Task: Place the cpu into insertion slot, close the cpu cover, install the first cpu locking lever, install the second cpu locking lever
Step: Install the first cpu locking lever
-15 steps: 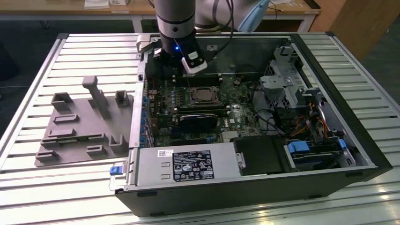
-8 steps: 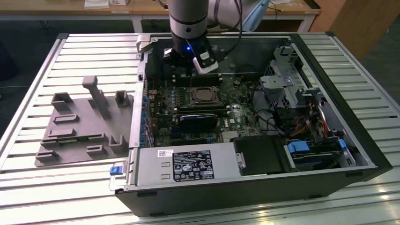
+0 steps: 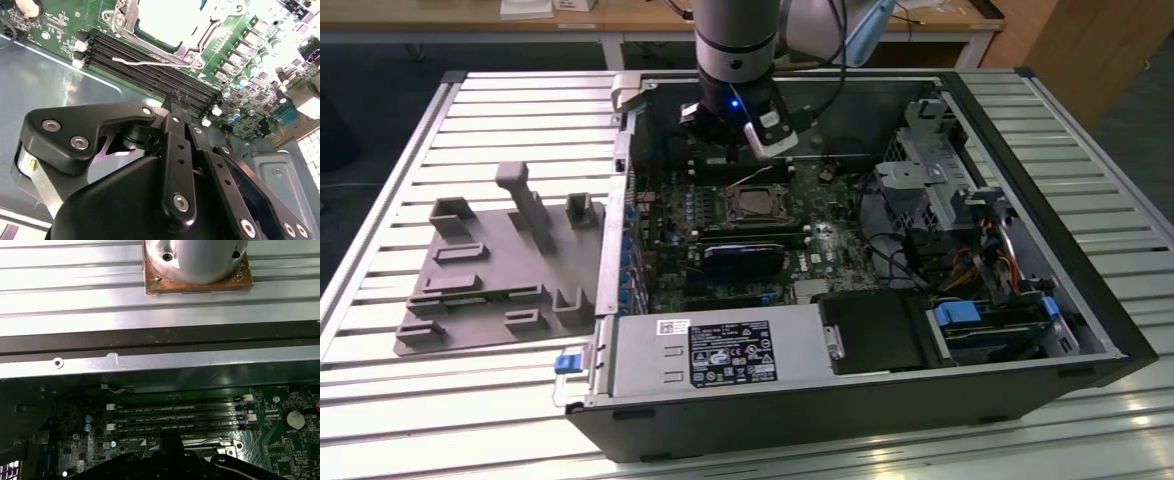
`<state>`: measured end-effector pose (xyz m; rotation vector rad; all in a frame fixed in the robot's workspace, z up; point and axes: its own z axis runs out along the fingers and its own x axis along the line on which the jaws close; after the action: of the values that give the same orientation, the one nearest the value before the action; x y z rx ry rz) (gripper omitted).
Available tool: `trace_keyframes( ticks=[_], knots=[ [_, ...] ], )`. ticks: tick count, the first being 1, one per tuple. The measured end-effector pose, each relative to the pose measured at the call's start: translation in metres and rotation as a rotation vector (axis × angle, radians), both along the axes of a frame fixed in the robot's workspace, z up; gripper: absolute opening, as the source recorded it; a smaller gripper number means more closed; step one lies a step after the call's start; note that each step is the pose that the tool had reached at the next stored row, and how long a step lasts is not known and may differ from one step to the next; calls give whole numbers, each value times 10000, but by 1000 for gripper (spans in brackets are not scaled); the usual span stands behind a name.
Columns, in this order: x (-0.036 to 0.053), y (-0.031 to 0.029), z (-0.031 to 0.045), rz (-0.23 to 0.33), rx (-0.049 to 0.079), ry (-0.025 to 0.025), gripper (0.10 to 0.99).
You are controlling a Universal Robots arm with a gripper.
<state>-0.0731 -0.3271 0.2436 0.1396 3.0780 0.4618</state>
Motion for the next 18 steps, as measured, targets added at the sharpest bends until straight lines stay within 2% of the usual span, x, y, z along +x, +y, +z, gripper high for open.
trace_keyframes(
  ticks=[5, 7, 8, 10, 14, 16, 18],
  knots=[
    [1, 0, -1, 0, -1, -7, 106],
    [1, 0, -6, -14, -1, -53, 106],
    [1, 0, -11, -23, 0, -92, 106],
    [0, 0, -21, -49, 0, -208, 106],
    [-3, 0, -43, -140, -28, -494, 106],
    [-4, 1, -53, -188, -78, -637, 106],
    [-4, 1, -61, -267, -159, -742, 106]
  ],
)
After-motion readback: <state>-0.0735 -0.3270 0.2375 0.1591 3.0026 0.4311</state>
